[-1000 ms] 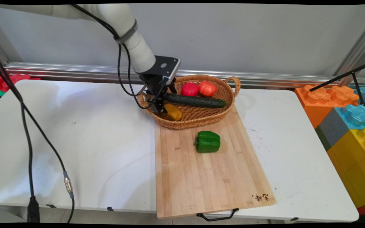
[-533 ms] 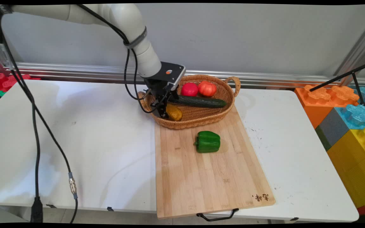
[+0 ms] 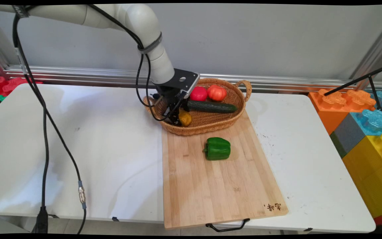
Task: Place the picked object on the cutting board
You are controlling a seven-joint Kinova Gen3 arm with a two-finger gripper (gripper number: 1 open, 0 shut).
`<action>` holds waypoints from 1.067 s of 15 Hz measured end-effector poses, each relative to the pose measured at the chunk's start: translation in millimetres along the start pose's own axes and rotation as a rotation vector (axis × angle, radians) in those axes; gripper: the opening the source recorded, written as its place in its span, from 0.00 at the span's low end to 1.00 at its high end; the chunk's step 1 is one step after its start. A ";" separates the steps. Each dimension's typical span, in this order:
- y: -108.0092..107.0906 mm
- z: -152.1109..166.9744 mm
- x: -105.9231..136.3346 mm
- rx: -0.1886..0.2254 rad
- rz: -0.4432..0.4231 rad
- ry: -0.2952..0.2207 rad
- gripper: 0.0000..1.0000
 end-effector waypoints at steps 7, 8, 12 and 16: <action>-5.5 2.5 8.6 -0.008 -0.009 0.005 0.00; -6.9 0.6 11.6 0.000 -0.013 0.011 0.00; -9.1 -16.7 25.8 0.063 -0.044 0.048 0.00; 3.1 -60.0 50.9 0.138 -0.095 0.101 0.00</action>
